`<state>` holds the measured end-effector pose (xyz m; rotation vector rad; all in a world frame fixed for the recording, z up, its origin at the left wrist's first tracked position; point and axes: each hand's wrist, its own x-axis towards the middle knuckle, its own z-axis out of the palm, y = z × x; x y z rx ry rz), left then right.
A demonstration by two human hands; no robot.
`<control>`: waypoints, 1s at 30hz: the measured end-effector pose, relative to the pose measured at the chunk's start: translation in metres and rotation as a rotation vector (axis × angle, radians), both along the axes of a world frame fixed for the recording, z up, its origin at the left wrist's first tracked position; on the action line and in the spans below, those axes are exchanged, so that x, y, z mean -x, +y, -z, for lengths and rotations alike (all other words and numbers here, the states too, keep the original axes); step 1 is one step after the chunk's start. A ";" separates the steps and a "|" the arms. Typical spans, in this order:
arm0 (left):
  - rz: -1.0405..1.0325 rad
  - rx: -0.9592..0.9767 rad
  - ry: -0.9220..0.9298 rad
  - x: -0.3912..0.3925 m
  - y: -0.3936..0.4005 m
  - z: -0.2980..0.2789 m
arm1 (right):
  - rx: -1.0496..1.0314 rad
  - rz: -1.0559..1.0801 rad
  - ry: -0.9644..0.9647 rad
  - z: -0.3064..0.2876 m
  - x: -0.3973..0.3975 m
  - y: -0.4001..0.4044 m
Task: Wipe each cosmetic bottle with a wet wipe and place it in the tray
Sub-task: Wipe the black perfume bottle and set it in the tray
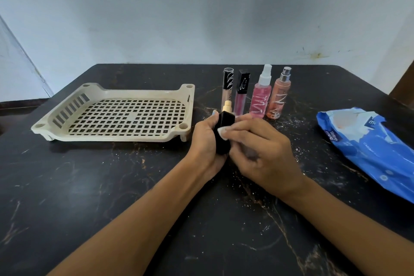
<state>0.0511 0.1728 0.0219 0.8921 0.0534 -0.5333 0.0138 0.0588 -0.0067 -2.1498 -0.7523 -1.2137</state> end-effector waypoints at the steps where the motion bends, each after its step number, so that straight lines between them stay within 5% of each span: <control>1: -0.026 -0.002 -0.032 0.001 0.000 0.000 | -0.039 0.033 0.015 0.000 -0.001 -0.001; 5: -0.029 -0.042 -0.180 0.005 -0.003 -0.001 | -0.140 0.090 0.068 0.001 -0.004 -0.003; 12: -0.034 -0.030 -0.124 0.004 -0.002 -0.002 | -0.074 0.026 0.059 -0.003 0.005 0.000; 19: -0.036 -0.084 -0.212 0.004 -0.005 0.002 | -0.233 0.134 0.080 -0.004 -0.004 -0.005; 30: -0.014 -0.015 -0.105 -0.001 0.000 0.000 | -0.049 0.012 0.002 0.000 0.002 0.004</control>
